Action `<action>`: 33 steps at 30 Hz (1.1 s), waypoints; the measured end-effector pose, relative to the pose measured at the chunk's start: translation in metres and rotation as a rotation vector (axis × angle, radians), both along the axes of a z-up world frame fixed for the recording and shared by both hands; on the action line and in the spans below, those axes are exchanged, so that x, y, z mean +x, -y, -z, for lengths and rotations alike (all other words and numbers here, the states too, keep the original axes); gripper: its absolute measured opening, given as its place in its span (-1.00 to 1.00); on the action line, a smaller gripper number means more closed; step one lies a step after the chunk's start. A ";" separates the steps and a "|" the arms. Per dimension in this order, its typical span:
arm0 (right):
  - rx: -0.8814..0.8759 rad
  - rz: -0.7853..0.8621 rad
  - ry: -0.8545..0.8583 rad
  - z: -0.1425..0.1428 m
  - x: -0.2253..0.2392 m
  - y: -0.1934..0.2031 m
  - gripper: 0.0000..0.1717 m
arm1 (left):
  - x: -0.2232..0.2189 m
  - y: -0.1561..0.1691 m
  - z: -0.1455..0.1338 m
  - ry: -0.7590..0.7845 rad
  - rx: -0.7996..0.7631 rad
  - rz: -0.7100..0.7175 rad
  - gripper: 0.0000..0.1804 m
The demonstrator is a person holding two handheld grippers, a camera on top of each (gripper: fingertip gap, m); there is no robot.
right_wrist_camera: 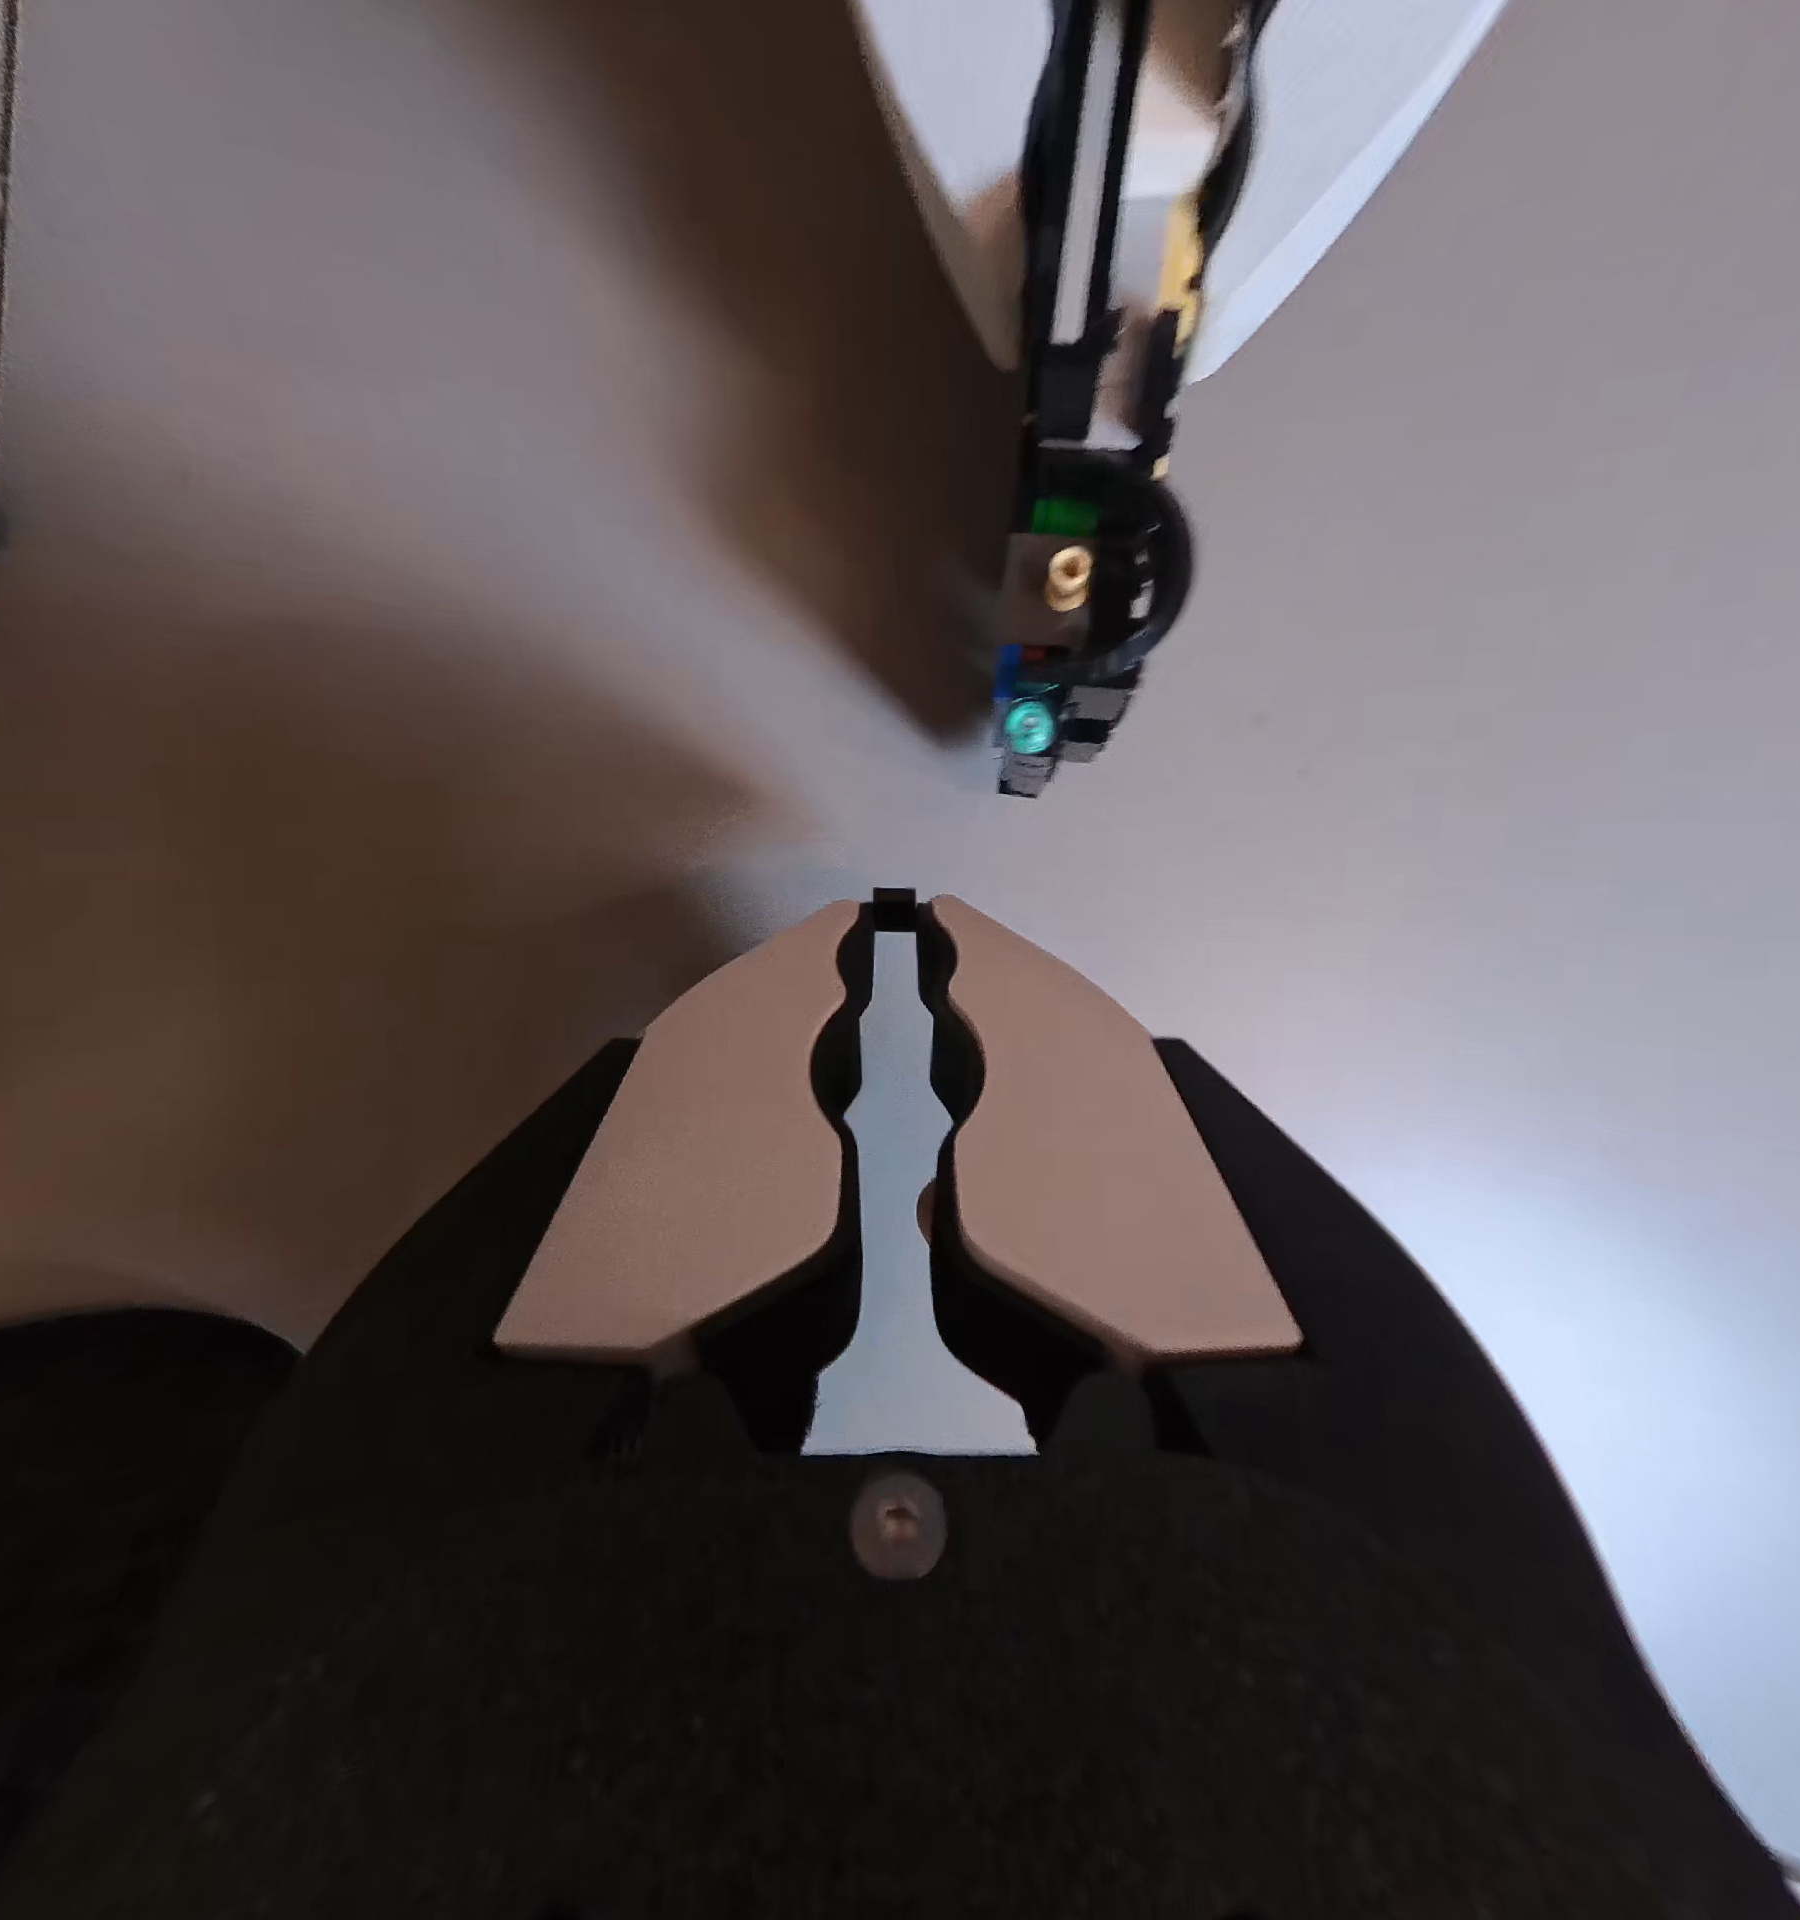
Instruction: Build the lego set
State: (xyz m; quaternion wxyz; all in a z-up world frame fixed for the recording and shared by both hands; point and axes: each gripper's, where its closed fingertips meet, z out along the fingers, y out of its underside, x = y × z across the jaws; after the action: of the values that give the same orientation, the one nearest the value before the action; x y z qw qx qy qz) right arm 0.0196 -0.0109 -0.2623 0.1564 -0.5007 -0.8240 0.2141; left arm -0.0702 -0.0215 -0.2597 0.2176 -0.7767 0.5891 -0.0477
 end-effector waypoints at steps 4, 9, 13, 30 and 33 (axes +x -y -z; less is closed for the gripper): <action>0.045 -0.007 -0.059 -0.032 -0.013 -0.012 -0.91 | 0.001 0.000 0.000 0.004 -0.002 0.002 -0.74; 0.052 -0.038 -0.103 -0.049 -0.035 -0.012 -0.91 | 0.001 0.000 0.000 0.010 -0.003 0.003 -0.74; 0.047 -0.056 -0.086 -0.041 -0.045 -0.008 -0.91 | 0.001 0.000 0.000 0.010 -0.001 0.005 -0.74; 0.055 -0.075 0.019 -0.035 -0.044 -0.009 -0.91 | 0.002 0.001 0.000 0.013 0.000 0.004 -0.74; 0.058 -0.077 0.029 -0.034 -0.042 -0.009 -0.91 | 0.002 0.000 0.000 0.013 -0.001 0.004 -0.74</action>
State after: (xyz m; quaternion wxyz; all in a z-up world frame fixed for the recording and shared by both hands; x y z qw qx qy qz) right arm -0.0228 -0.0016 -0.2281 0.1508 -0.4668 -0.8507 0.1887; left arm -0.0680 -0.0220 -0.2596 0.2211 -0.7753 0.5892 -0.0535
